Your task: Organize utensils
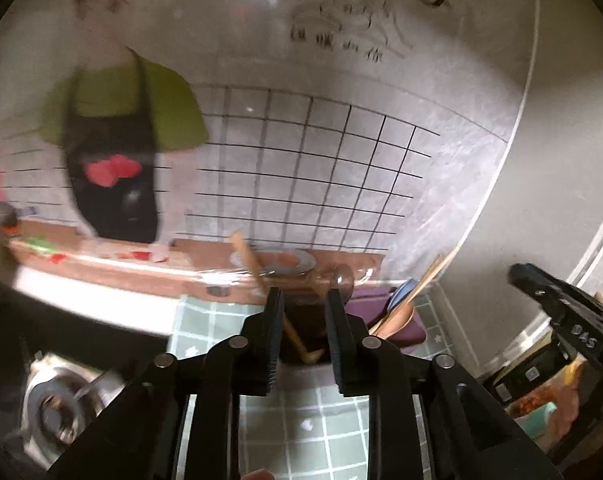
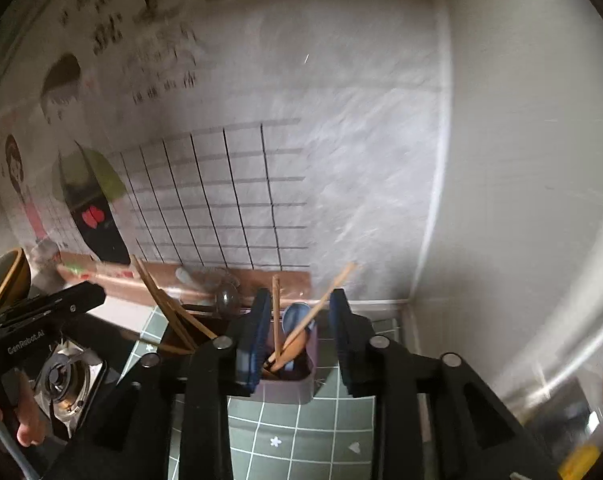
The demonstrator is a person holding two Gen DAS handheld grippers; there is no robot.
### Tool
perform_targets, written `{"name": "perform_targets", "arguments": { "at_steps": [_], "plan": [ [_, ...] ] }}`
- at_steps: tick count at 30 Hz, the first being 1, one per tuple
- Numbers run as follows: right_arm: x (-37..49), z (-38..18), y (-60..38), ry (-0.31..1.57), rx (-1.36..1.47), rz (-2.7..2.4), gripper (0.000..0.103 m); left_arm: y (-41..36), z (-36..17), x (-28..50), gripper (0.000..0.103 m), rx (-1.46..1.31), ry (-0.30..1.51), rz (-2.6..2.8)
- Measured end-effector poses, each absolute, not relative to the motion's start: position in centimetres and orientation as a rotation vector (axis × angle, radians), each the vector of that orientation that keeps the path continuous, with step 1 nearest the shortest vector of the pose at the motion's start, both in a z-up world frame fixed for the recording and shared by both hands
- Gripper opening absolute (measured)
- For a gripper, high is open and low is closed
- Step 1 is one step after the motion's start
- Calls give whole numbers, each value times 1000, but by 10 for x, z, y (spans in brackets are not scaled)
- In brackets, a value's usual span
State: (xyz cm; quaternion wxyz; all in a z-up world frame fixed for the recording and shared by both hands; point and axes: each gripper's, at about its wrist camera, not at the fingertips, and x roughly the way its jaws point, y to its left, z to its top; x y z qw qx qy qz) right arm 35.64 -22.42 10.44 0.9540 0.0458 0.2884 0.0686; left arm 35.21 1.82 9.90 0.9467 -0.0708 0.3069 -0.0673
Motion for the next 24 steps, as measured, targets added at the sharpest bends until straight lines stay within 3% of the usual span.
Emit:
{"name": "perform_targets", "arguments": {
  "at_steps": [5,10,24],
  "plan": [
    [291,97,-224,559,48,113,31,5,87,269,28,-98,555,-60],
    [223,76,-214,552,15,131,45,-10,65,204,28,-64,539,-30],
    [137,24,-210,633,41,186,45,-41,32,120,28,-12,594,-29]
  ]
}}
